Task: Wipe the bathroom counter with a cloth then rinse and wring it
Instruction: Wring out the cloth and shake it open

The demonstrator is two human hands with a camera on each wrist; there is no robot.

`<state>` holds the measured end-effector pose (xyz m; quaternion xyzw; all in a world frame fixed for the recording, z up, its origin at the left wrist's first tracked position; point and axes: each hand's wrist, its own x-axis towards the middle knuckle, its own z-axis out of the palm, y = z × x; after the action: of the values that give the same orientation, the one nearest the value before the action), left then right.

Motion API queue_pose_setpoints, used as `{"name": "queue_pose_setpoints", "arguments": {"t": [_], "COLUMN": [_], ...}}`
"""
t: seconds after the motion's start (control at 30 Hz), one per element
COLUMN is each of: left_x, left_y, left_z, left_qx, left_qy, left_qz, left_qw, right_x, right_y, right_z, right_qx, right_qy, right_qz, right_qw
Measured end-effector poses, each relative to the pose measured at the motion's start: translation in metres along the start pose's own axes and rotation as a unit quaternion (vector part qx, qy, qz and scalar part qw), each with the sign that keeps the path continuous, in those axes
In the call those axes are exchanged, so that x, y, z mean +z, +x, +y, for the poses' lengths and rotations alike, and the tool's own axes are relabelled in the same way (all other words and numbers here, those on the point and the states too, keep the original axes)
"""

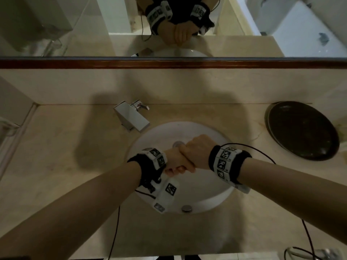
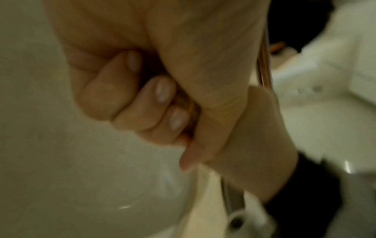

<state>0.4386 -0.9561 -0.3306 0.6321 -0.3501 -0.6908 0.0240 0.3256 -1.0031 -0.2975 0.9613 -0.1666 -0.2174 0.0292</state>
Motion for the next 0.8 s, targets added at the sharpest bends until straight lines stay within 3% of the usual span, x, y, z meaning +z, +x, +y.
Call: {"name": "queue_pose_setpoints", "arguments": {"t": [0.1, 0.2, 0.27, 0.43, 0.63, 0.67, 0.7, 0.77, 0.8], "left_x": [0.009, 0.013, 0.013, 0.011, 0.002, 0.001, 0.000, 0.000, -0.001], "left_y": [0.014, 0.023, 0.024, 0.018, 0.005, 0.004, 0.003, 0.003, 0.003], "left_z": [0.001, -0.006, -0.010, -0.011, -0.004, -0.003, -0.001, 0.004, 0.004], "left_qx": [0.010, 0.054, 0.062, 0.088, 0.160, 0.157, 0.147, 0.098, 0.072], "left_qy": [0.167, 0.374, 0.426, 0.561, 0.677, 0.677, 0.660, 0.592, 0.537], "left_qz": [0.159, 0.249, 0.279, 0.257, 0.189, 0.198, 0.219, 0.257, 0.253], "left_qw": [0.973, 0.892, 0.858, 0.782, 0.693, 0.691, 0.703, 0.758, 0.802], "right_x": [0.000, 0.008, 0.014, 0.028, 0.048, 0.046, 0.043, 0.035, 0.032], "right_y": [0.007, 0.020, 0.027, 0.034, 0.028, 0.029, 0.030, 0.029, 0.028], "right_z": [-0.005, -0.010, -0.016, -0.023, -0.026, -0.025, -0.023, -0.017, -0.014], "right_qx": [0.040, 0.121, 0.213, 0.265, 0.261, 0.259, 0.255, 0.239, 0.221], "right_qy": [0.016, 0.067, 0.138, 0.275, 0.531, 0.527, 0.490, 0.342, 0.280], "right_qz": [-0.049, -0.097, -0.138, -0.216, -0.181, -0.173, -0.169, -0.150, -0.120], "right_qw": [0.998, 0.986, 0.957, 0.899, 0.786, 0.791, 0.817, 0.896, 0.926]}}
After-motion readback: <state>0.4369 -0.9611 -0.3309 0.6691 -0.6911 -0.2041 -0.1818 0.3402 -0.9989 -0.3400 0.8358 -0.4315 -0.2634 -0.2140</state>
